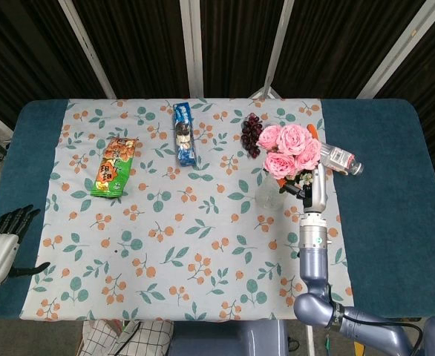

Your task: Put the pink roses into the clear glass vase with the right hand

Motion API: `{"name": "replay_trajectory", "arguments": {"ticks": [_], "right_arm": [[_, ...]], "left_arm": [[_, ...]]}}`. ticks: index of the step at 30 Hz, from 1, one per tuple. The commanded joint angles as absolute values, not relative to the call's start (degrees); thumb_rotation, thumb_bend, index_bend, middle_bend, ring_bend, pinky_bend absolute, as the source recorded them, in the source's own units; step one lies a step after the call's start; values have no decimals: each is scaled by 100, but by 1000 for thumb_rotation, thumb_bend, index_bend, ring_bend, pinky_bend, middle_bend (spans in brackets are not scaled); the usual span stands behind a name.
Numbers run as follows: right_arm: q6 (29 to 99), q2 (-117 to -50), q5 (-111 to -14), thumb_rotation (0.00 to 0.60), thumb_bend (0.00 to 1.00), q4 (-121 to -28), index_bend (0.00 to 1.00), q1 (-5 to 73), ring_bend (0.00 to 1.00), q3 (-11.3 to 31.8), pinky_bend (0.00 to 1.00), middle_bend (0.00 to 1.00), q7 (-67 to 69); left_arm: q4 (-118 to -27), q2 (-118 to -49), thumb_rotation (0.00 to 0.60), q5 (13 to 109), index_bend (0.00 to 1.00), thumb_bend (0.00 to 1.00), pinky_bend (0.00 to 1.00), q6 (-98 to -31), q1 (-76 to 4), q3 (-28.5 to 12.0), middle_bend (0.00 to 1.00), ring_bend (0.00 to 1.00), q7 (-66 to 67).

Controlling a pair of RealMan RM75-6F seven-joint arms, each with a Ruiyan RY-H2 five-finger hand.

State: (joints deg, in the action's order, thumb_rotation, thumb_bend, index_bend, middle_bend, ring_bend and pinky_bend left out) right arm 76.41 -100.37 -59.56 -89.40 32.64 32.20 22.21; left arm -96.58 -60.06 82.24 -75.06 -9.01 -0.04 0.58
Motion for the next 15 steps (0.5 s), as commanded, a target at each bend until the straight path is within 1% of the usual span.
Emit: {"name": "replay_trajectory", "arguments": {"ticks": [1,8,15], "right_arm": [[7641,-10014,-5953,600,390,-8983,0,3259,272,3248,314,237,2193],[7608,-9883,-5887,600,390,-9138,0,3279,267,3417,314,232,2069],[7647,-9704,-5846,600,391,-9321,0,3249,254,3532,280,217,1921]], "left_arm": [[-9659,-6005,600,8227,0,0,0,-7505,-902,-2,0,0,54],[-9663,-6006,600,8232,0,0,0,-7511,-902,-3,0,0,51],[-9668,-6006,600,8234,0,0,0,-7503,-905,1,0,0,46]]}}
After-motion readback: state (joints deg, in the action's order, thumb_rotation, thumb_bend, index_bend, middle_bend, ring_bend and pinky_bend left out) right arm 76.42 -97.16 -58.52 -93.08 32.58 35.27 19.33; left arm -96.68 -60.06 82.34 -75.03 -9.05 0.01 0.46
